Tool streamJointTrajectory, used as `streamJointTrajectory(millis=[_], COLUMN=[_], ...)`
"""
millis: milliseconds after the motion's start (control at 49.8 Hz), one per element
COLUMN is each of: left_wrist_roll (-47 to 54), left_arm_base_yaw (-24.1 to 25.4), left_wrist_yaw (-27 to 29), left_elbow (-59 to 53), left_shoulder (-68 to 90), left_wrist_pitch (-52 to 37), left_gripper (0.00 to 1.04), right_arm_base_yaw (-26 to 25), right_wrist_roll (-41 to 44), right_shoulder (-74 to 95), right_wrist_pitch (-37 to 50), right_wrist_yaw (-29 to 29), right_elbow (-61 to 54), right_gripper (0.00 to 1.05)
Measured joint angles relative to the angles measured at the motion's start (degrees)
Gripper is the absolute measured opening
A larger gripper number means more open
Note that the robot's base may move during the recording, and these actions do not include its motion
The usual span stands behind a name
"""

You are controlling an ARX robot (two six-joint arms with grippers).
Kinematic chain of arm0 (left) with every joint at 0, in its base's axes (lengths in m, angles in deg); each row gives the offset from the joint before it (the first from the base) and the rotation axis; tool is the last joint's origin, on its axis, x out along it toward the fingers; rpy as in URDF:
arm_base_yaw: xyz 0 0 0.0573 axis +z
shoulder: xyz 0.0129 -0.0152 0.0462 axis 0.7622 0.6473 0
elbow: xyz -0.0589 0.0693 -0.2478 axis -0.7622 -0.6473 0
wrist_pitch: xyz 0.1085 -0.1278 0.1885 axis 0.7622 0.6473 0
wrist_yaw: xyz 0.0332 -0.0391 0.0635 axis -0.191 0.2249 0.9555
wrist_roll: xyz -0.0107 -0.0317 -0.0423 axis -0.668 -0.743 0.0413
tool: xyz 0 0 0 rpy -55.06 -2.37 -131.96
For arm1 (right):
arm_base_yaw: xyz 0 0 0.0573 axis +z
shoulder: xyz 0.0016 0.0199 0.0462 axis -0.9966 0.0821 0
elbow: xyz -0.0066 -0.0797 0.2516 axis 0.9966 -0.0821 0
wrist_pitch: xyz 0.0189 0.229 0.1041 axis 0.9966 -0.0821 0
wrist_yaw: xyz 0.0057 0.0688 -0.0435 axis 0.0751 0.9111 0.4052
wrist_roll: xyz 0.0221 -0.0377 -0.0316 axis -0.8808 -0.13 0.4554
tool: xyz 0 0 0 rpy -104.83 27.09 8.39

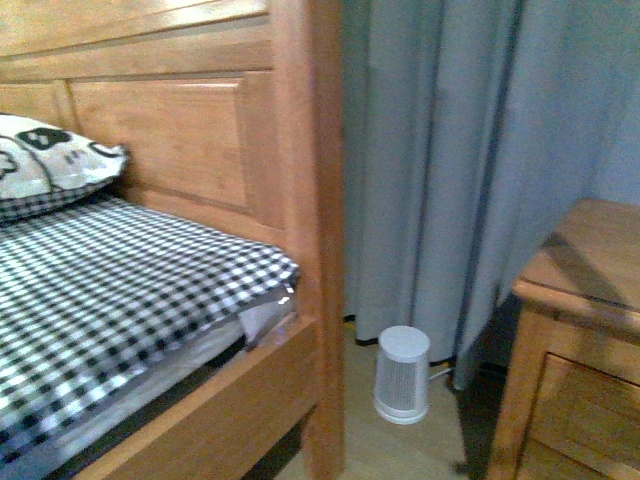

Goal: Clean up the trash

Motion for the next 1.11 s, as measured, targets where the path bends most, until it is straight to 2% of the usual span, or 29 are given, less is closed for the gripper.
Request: streamJointTrajectory(millis=[1065,1106], left_wrist_roll=[-0.11,-0.94], left_arm_base_yaw=[0.2,0.15], left_wrist_yaw=[0.35,1.2], left_elbow=[0.0,0.87], left_shoulder=[-0.17,0.44], left_wrist_pitch=[0.02,2.84], left_gripper=[0.28,0.28], right_arm_base_yaw=[0.17,0.15], right_wrist_roll=[0.07,0.04], right_shoulder=[0.2,0.2], right_wrist_pitch=[0.0,0.0], right_wrist_yaw=[0.42,0.2], right_elbow=[-0.04,-0.04], right_gripper=[0.18,0.18])
